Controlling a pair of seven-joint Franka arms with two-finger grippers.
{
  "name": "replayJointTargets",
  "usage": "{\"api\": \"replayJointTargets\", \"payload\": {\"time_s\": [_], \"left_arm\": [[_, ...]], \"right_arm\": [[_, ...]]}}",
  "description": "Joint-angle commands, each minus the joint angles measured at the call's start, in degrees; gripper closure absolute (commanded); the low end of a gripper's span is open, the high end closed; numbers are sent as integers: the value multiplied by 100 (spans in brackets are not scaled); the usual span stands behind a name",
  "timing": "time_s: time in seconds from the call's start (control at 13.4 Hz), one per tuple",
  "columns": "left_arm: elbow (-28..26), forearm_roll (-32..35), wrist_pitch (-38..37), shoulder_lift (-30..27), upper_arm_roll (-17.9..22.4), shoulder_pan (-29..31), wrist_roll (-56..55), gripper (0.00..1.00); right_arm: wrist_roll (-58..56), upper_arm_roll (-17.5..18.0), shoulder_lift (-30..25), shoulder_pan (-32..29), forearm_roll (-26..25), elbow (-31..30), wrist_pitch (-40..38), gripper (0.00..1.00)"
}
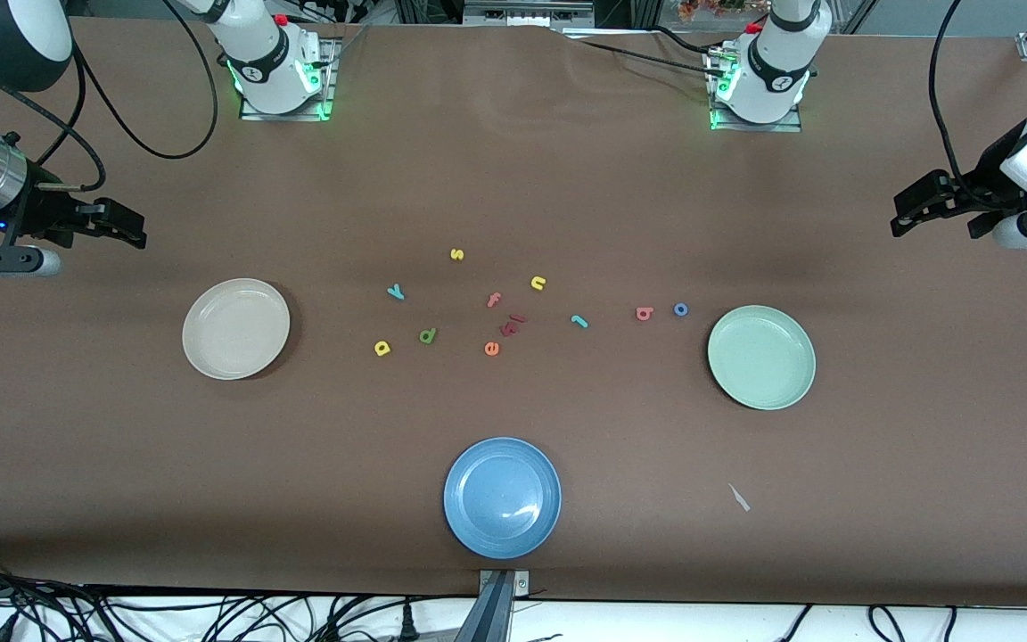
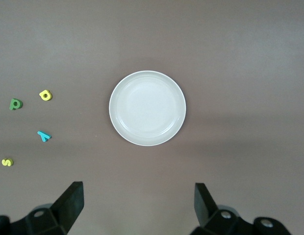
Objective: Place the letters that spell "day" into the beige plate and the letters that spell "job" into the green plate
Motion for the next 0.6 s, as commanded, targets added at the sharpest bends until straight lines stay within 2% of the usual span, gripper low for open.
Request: {"api": "replayJointTargets", "payload": {"time_s": [0.0, 0.52], "left_arm": [[-2, 41, -79, -71, 37, -84, -16, 0], [6, 41, -79, -62, -51, -84, -33, 0]], "right_arm": [[-13, -6, 29, -12, 88, 24, 54, 0], [-48, -6, 38, -21, 70, 24, 63, 0]]}}
